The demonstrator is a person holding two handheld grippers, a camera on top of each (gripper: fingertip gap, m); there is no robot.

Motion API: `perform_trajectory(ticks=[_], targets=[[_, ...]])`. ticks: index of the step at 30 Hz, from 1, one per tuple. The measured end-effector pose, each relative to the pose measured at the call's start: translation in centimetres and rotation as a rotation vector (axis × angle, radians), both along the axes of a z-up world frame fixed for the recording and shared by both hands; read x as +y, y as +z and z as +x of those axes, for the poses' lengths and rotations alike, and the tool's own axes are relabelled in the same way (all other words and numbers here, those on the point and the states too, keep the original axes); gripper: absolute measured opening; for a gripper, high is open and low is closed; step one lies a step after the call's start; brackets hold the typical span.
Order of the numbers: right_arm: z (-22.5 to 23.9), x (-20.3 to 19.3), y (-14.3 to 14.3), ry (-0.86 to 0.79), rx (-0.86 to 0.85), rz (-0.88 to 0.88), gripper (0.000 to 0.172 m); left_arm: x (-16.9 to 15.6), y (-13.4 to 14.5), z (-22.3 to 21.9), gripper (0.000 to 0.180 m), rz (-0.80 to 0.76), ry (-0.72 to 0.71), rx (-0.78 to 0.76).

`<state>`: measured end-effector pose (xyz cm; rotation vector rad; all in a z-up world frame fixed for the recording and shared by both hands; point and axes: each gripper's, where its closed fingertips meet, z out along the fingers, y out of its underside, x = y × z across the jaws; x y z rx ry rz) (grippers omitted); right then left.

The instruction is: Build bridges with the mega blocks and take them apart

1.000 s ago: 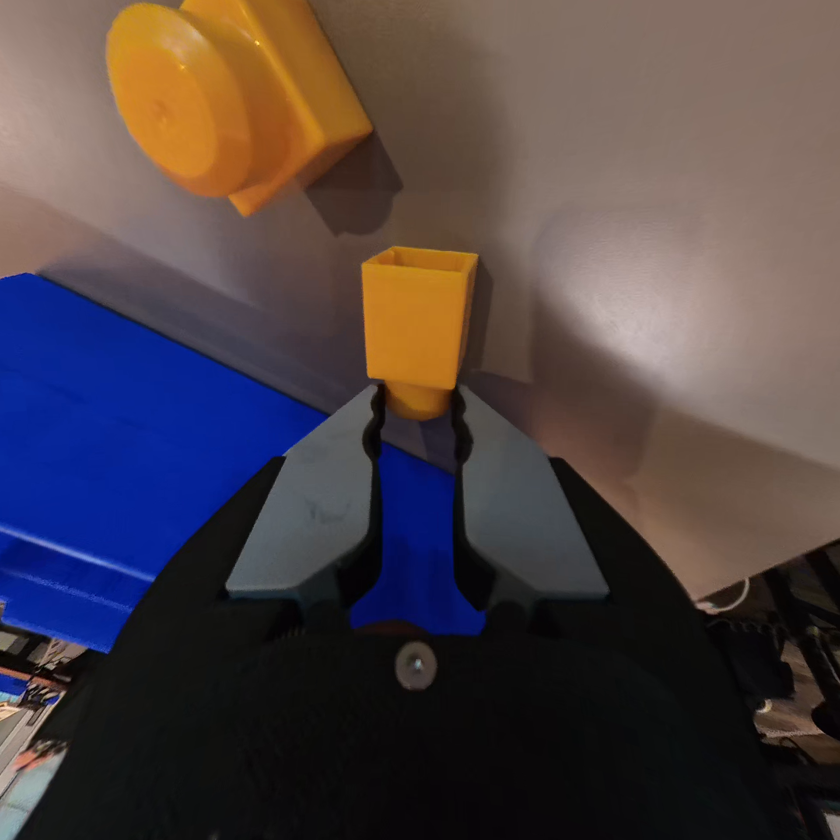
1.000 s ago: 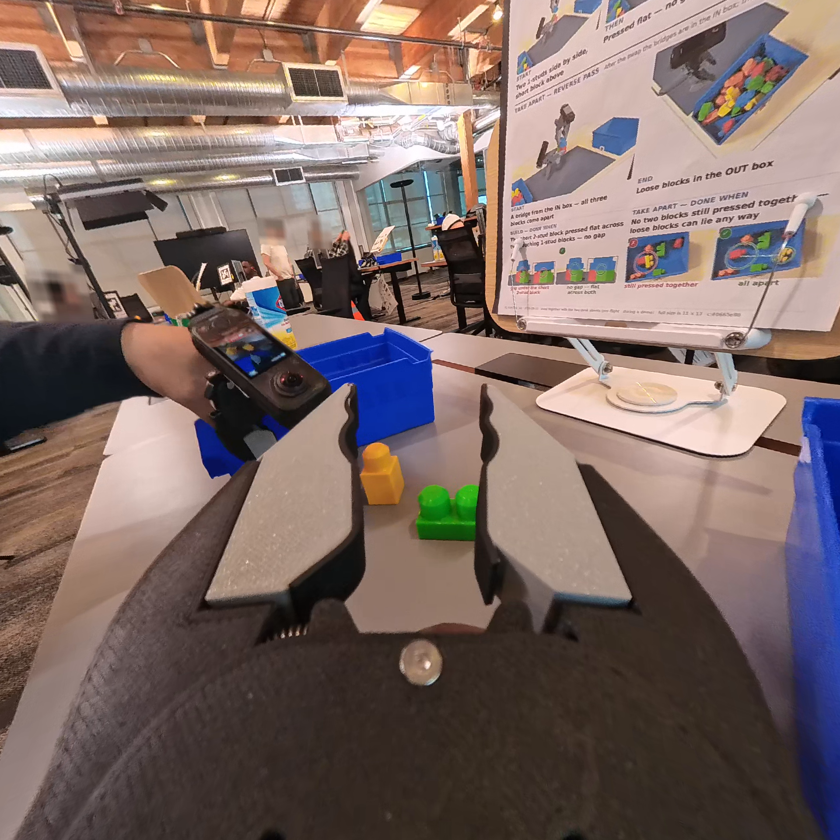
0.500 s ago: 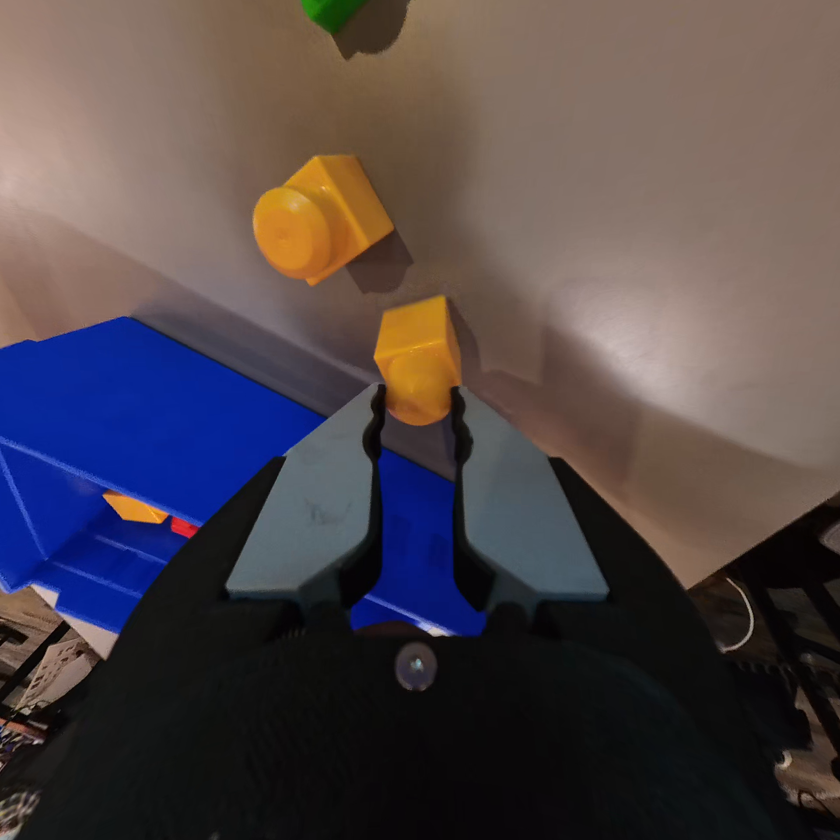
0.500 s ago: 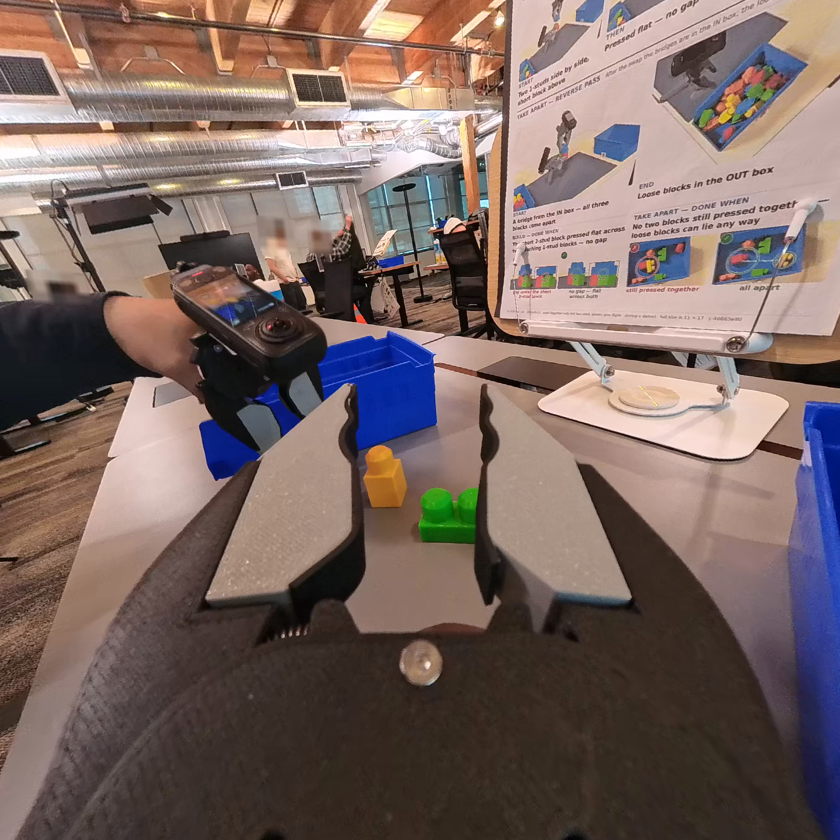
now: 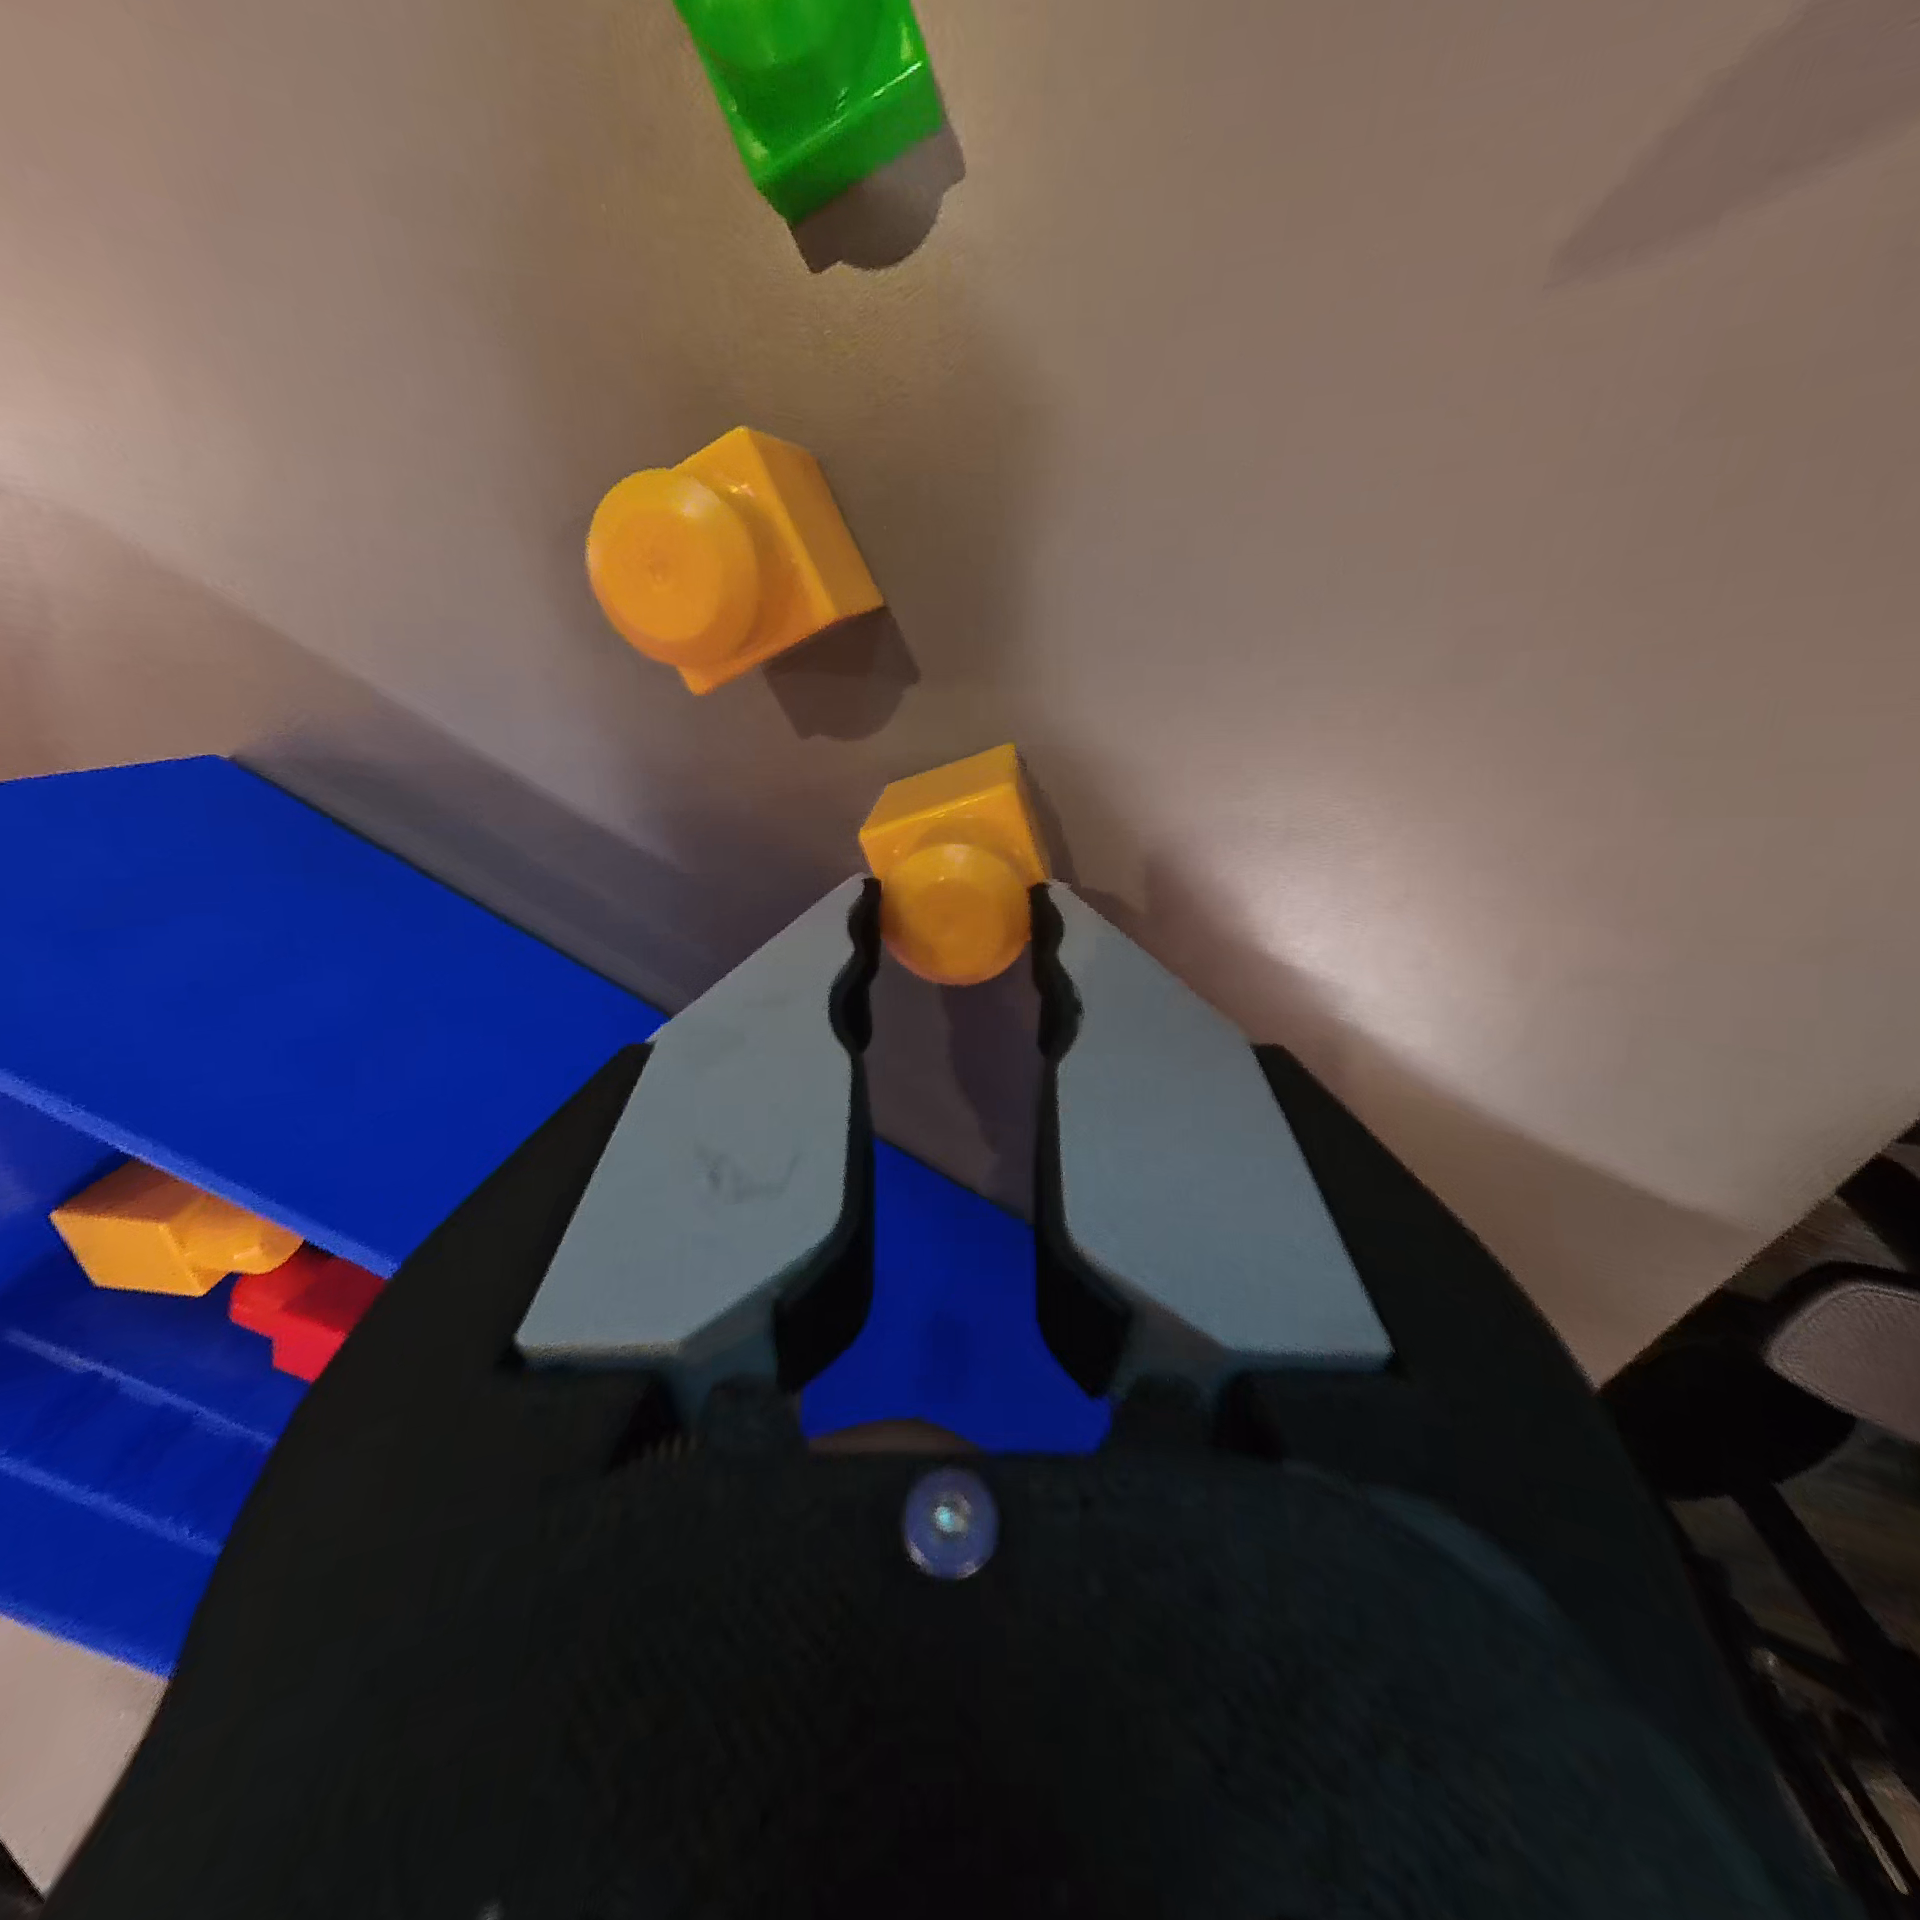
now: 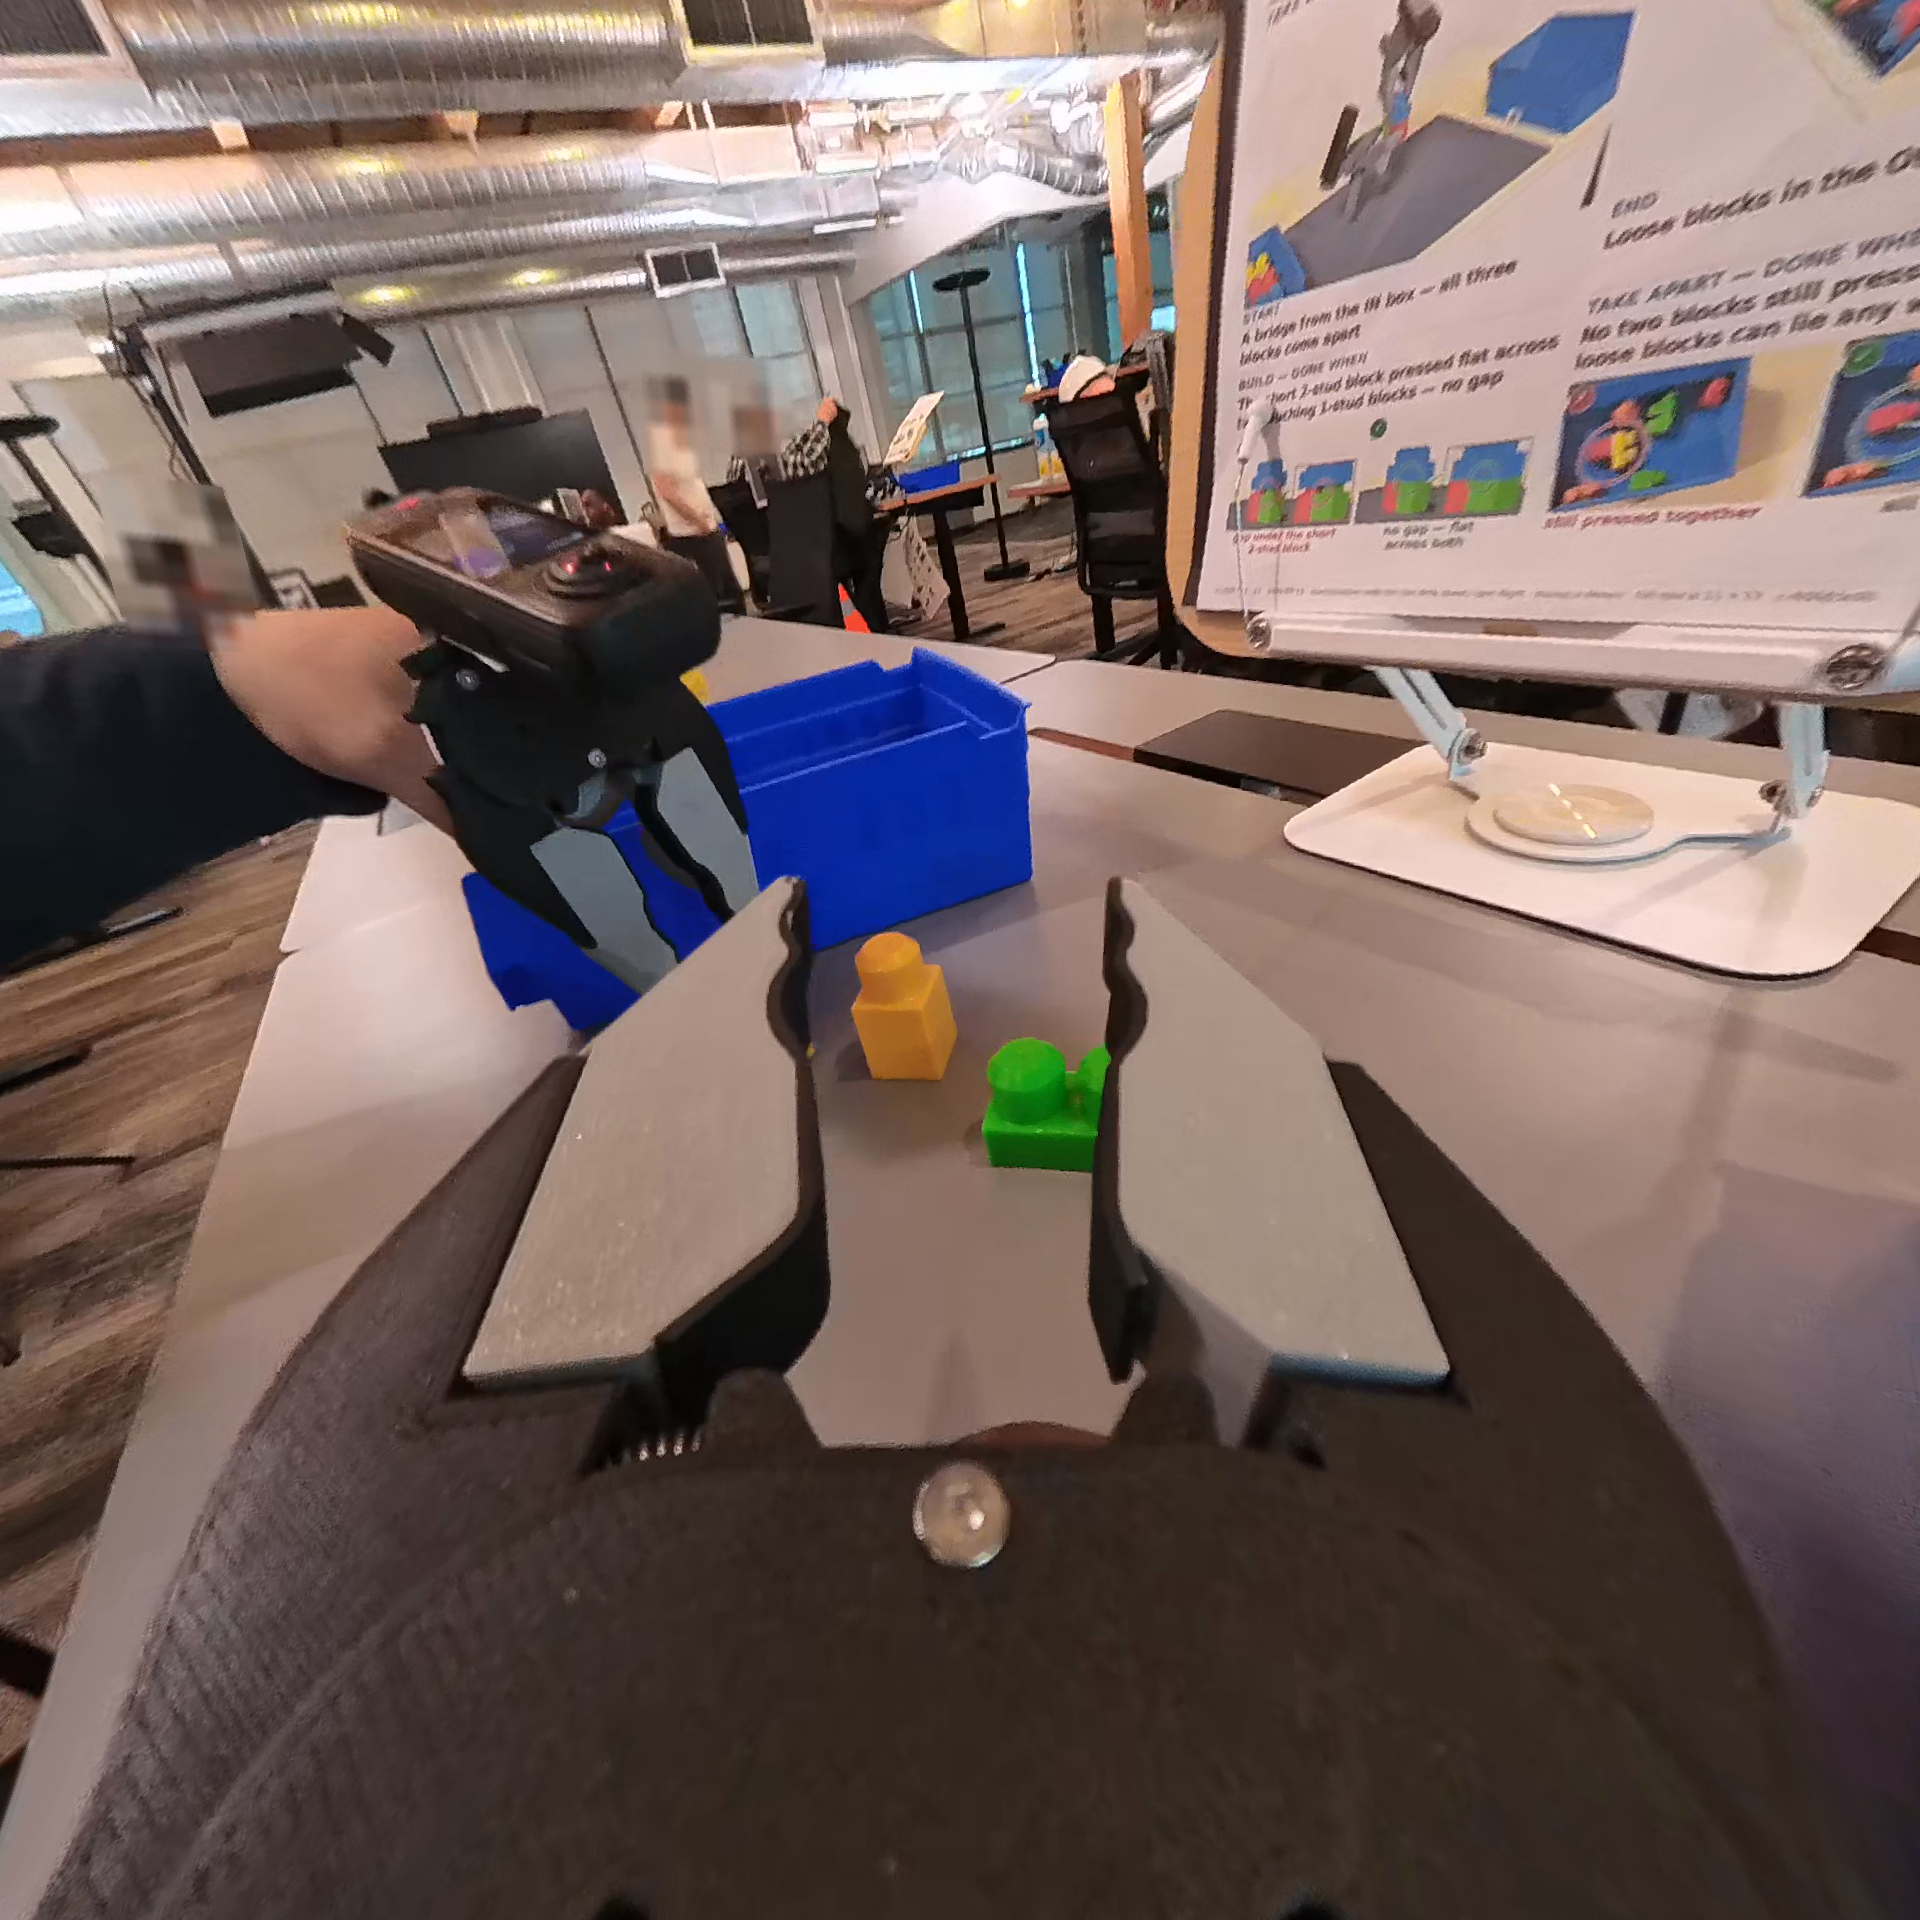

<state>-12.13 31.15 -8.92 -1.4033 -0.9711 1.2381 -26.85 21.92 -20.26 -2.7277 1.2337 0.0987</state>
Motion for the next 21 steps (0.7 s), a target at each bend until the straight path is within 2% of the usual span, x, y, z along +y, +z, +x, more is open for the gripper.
perform_trajectory(ticks=[4, 7, 9, 13, 15, 18, 21], targets=[[-1.0, -0.5, -1.8, 0.032, -0.086, 0.016, 0.057, -0.3, 0.0, 1.2, 0.027, 0.009, -0.041, -0.019], [-1.6, -0.7, -2.9, 0.045, -0.136, 0.041, 0.058, 0.1, 0.6, 1.6, 0.028, 0.071, -0.058, -0.022], [-1.8, -0.8, -3.6, 0.064, -0.163, 0.051, 0.059, 0.0, 1.7, 2.3, 0.039, 0.121, -0.044, -0.075], [-2.5, -0.8, -5.3, 0.108, -0.217, 0.03, 0.06, -0.2, 4.2, 1.8, 0.057, 0.306, 0.086, -0.105], [-2.8, -0.4, -6.3, 0.115, -0.254, 0.031, 0.06, -1.0, 4.5, 2.1, 0.059, 0.402, 0.181, -0.142], [-3.6, -0.1, -7.7, 0.164, -0.304, 0.021, 0.06, -2.1, 3.5, 4.1, 0.059, 0.514, 0.26, -0.276], [-4.4, -0.5, -8.7, 0.285, -0.372, 0.011, 0.065, -2.0, 2.0, 3.8, 0.064, 0.568, 0.327, -0.297]])
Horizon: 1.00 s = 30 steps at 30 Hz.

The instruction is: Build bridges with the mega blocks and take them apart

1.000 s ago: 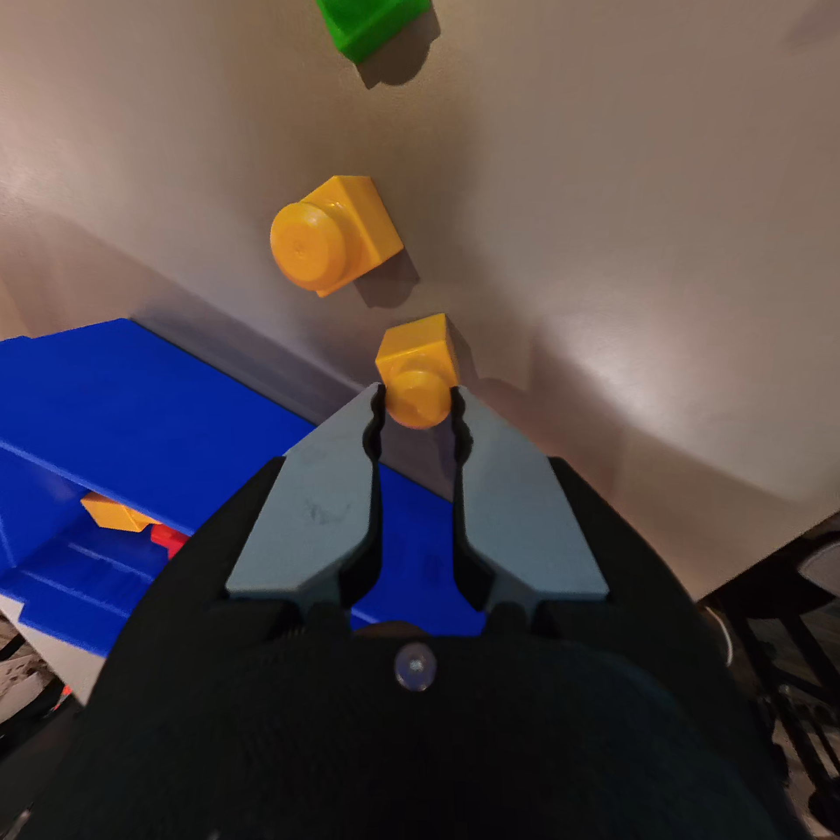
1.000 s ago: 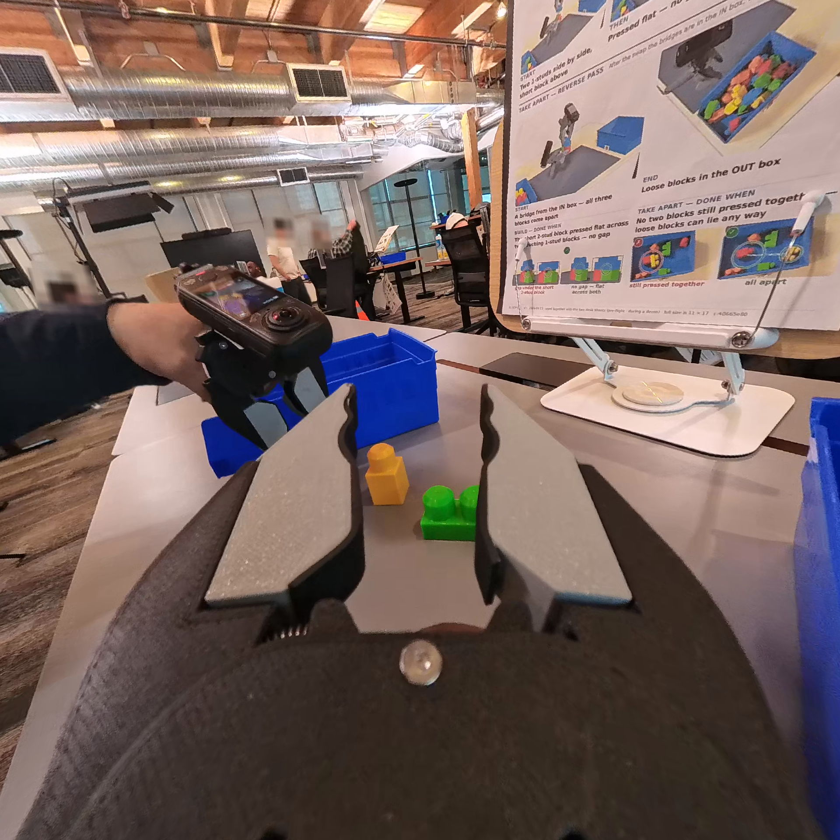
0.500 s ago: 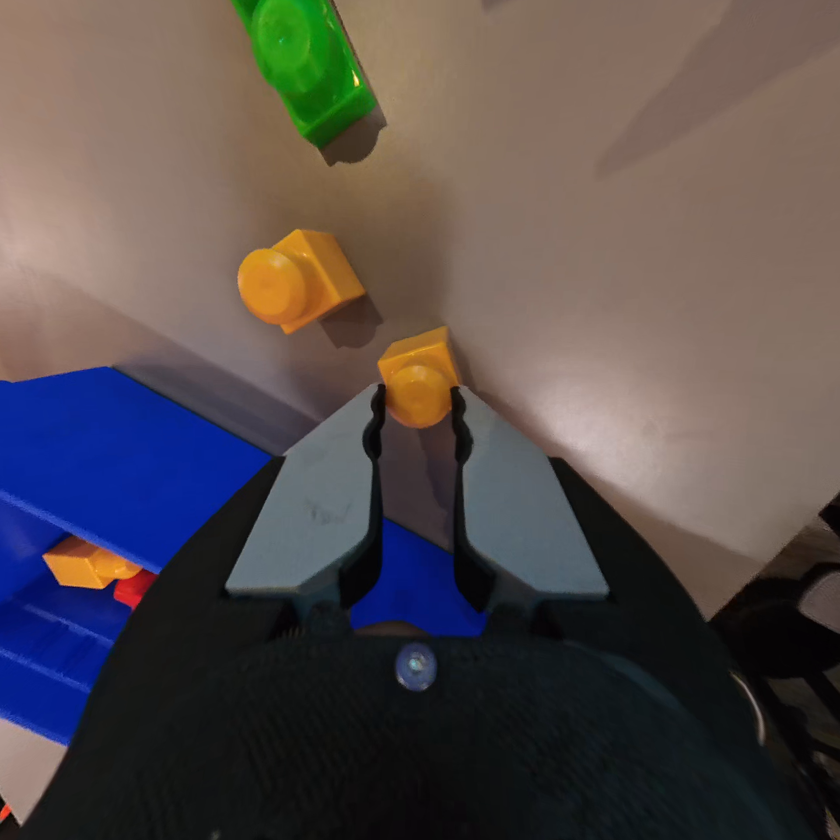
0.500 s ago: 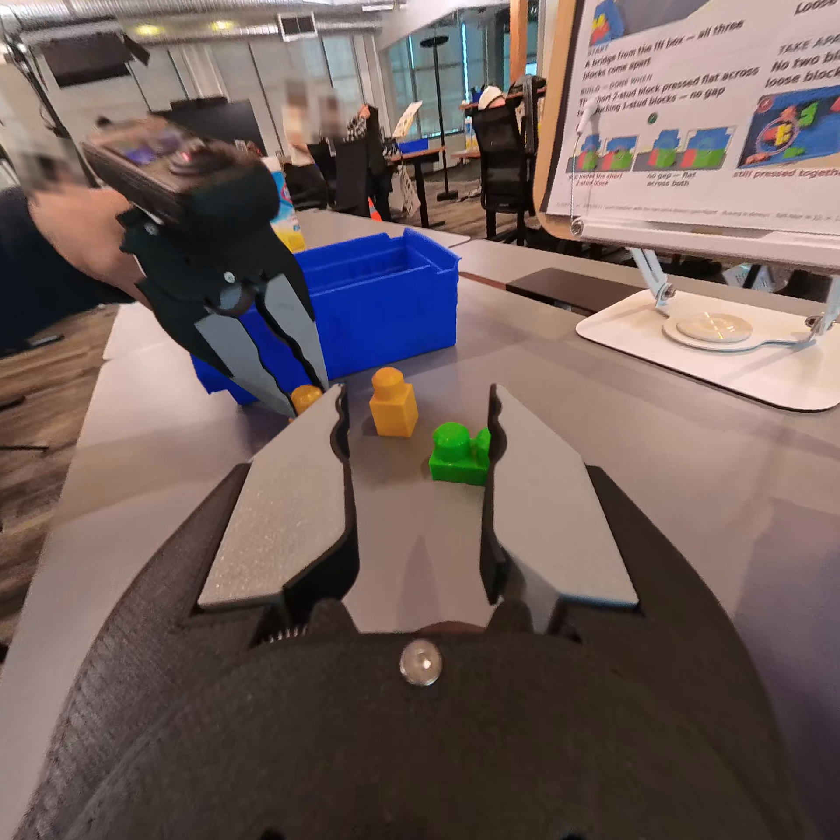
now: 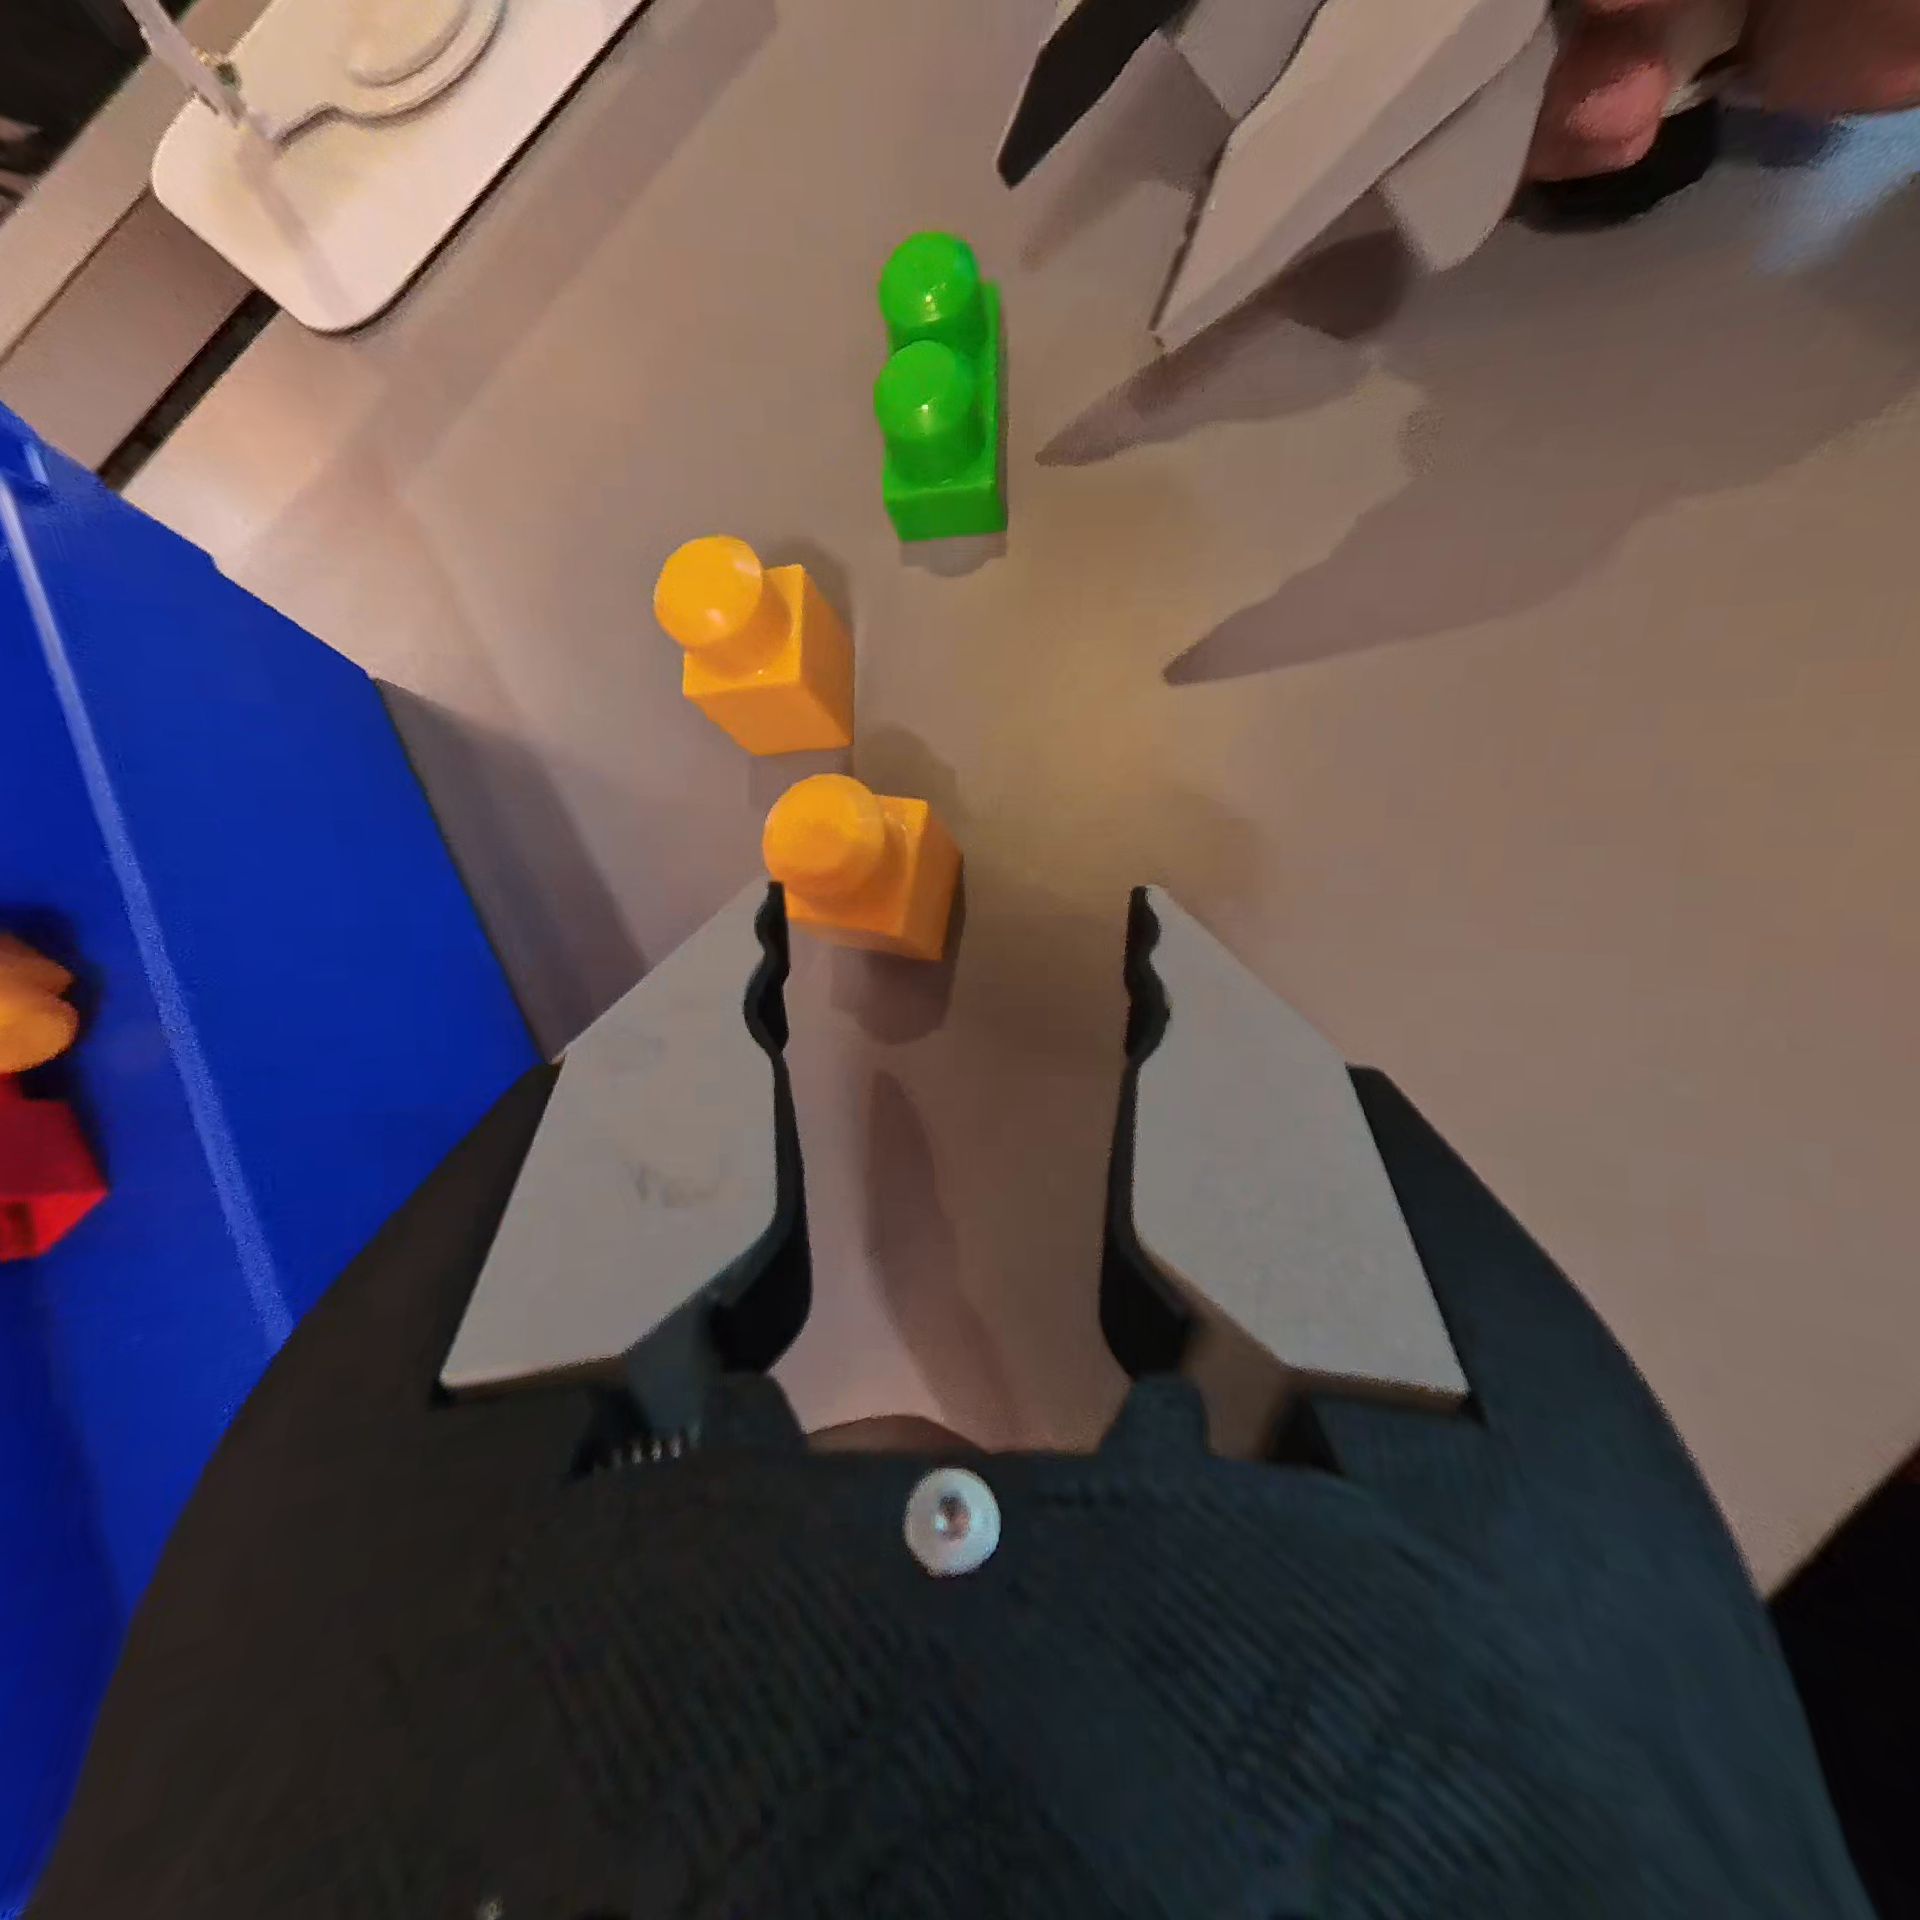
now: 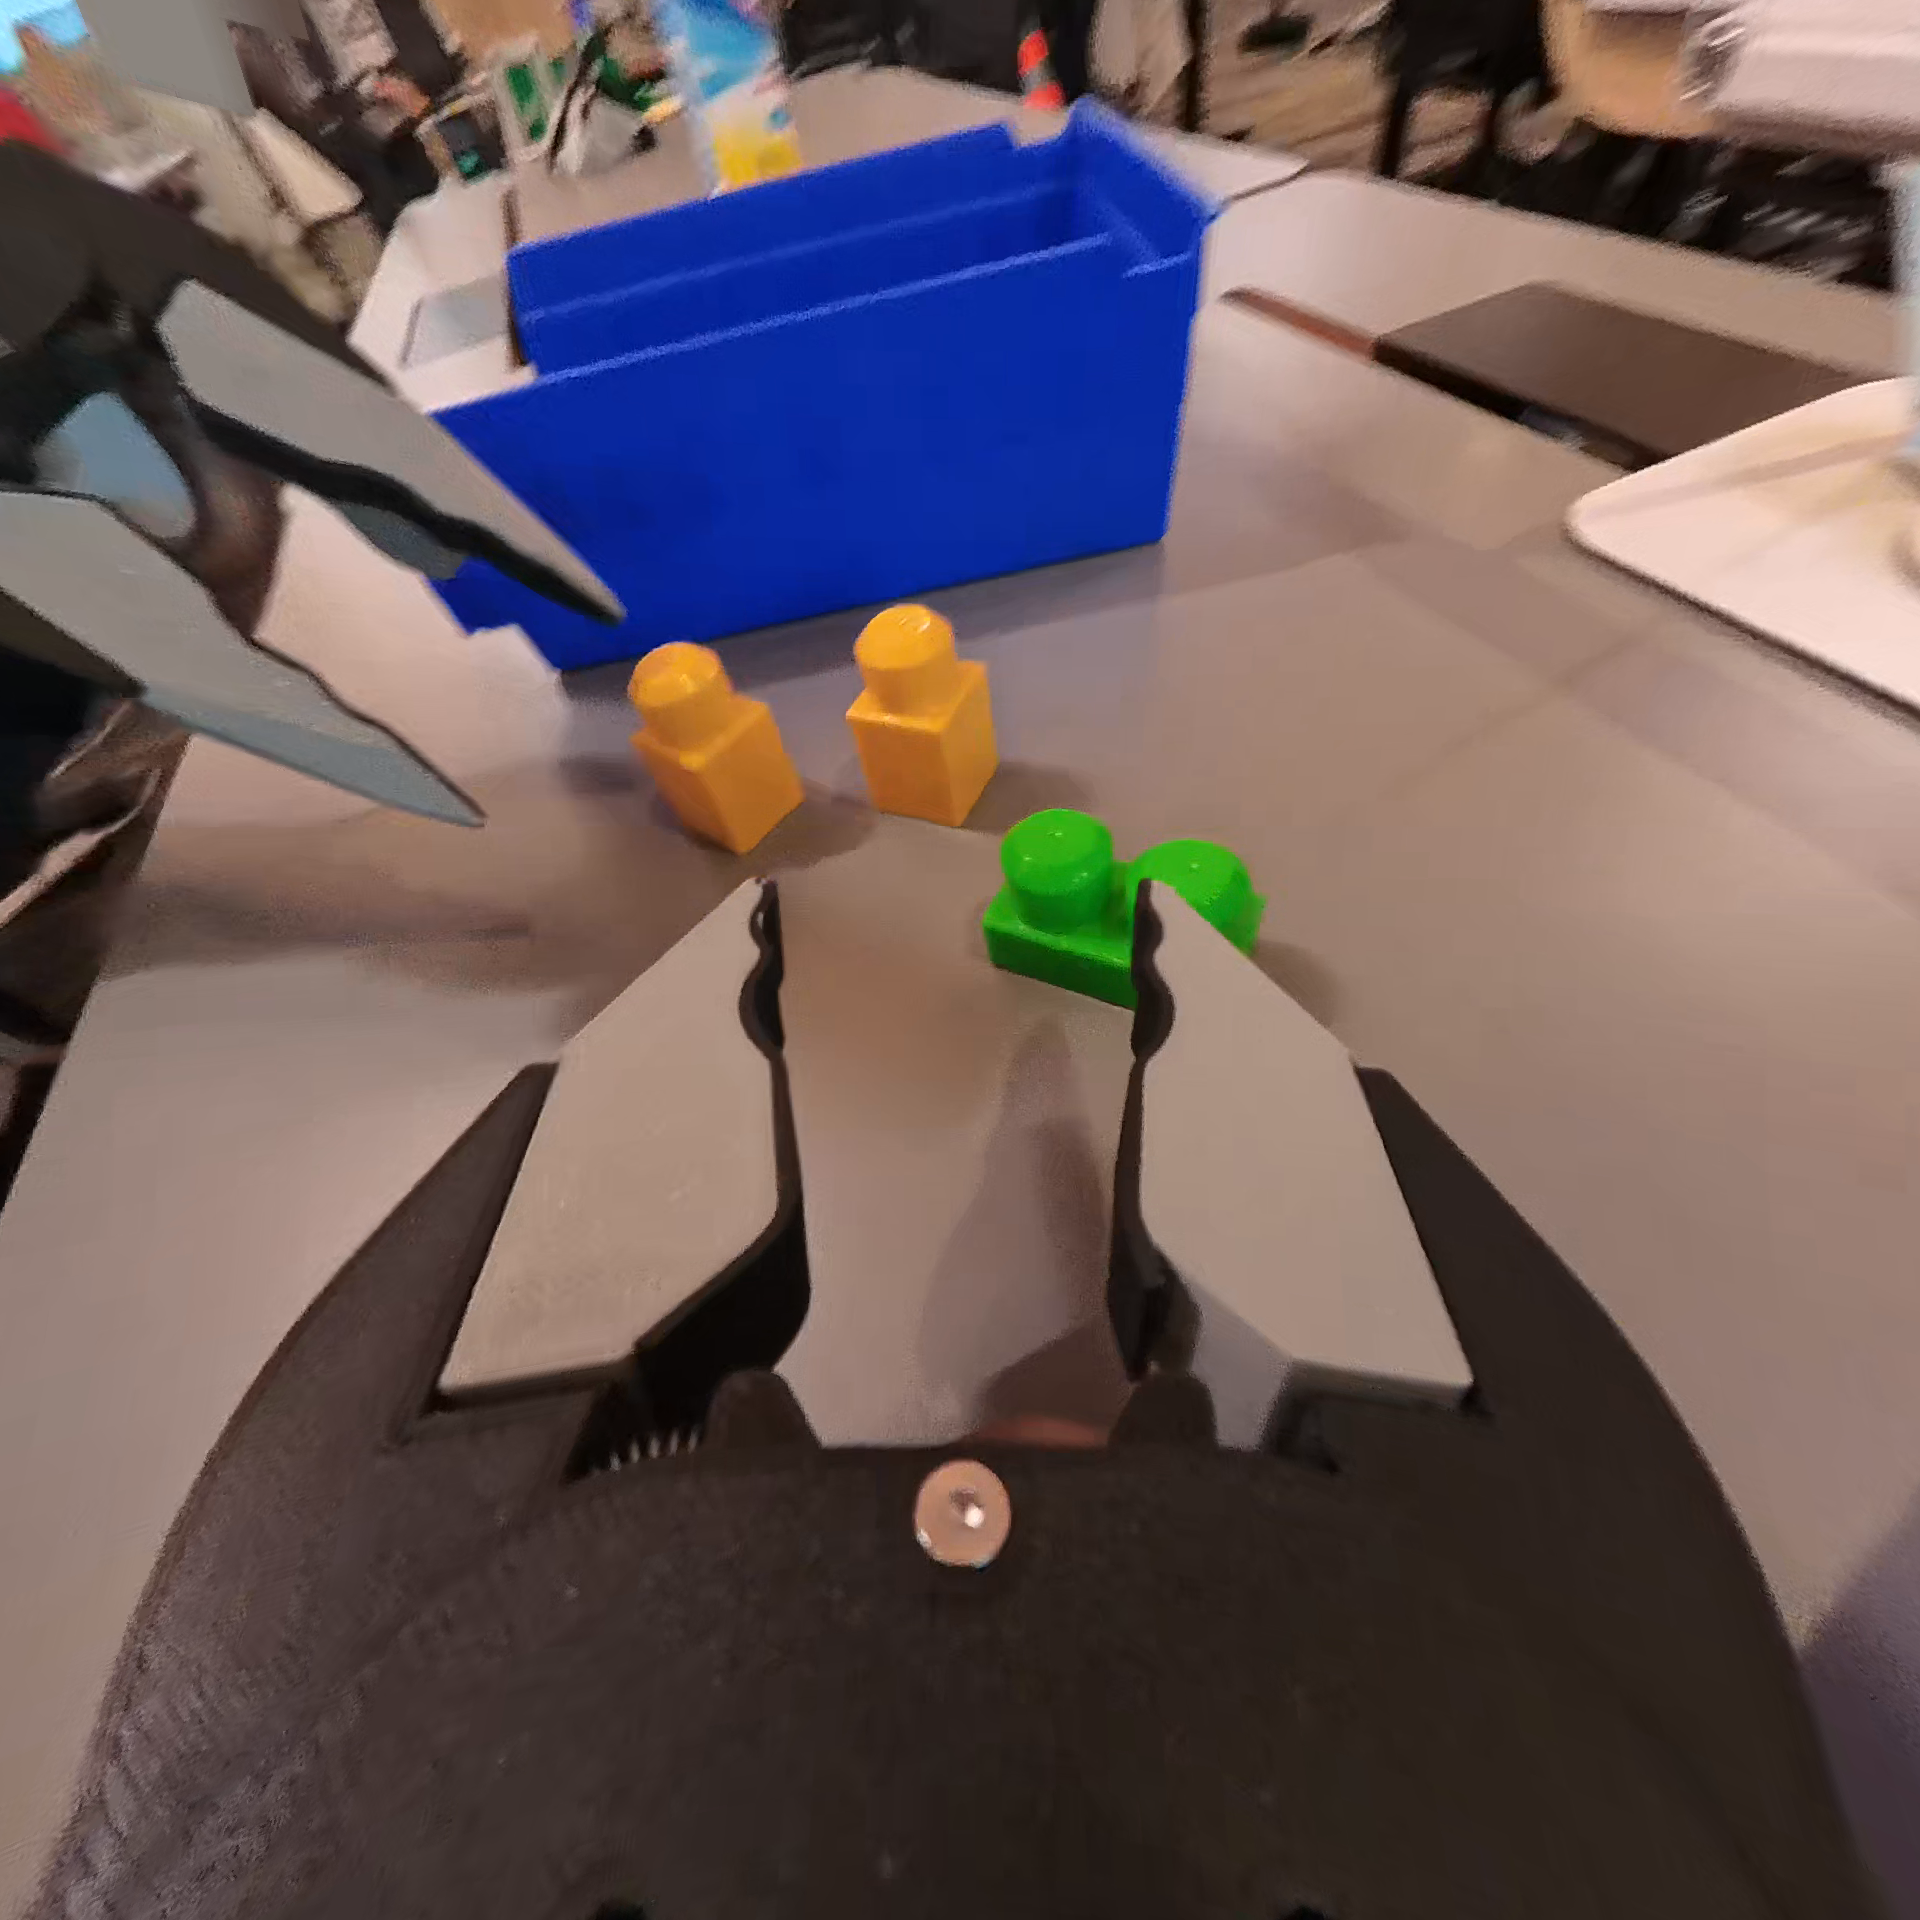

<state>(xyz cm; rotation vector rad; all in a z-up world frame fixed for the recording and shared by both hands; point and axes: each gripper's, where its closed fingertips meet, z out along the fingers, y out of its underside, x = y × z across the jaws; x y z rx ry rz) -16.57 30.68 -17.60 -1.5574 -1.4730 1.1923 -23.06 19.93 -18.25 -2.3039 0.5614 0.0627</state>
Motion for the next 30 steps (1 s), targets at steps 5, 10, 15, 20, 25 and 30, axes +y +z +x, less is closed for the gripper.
perform_trajectory(ticks=[5, 10, 15, 20, 25, 30], targets=[[-1.2, 2.7, -0.4, 0.038, -0.101, 0.184, 0.063, 0.8, -1.4, -1.0, 0.066, 0.02, 0.061, -0.057], [-2.6, 3.8, -3.0, 0.136, -0.253, 0.163, 0.061, 1.8, -3.7, -1.7, 0.067, -0.021, 0.081, -0.1], [-1.6, 1.9, -6.0, 0.245, -0.388, 0.143, 0.051, 2.6, -5.4, -1.4, 0.06, -0.064, 0.032, -0.169], [0.6, -1.0, -5.9, 0.281, -0.336, 0.205, 0.046, 3.0, -5.5, -0.4, 0.039, -0.072, -0.077, -0.222], [-0.7, -0.2, -4.5, 0.219, -0.23, 0.266, 0.053, 3.3, -5.5, 0.0, 0.042, -0.081, -0.15, -0.217], [-2.3, -1.1, -5.0, 0.328, -0.238, 0.279, 0.037, 3.5, -5.5, 0.2, 0.046, -0.039, -0.155, -0.224]])
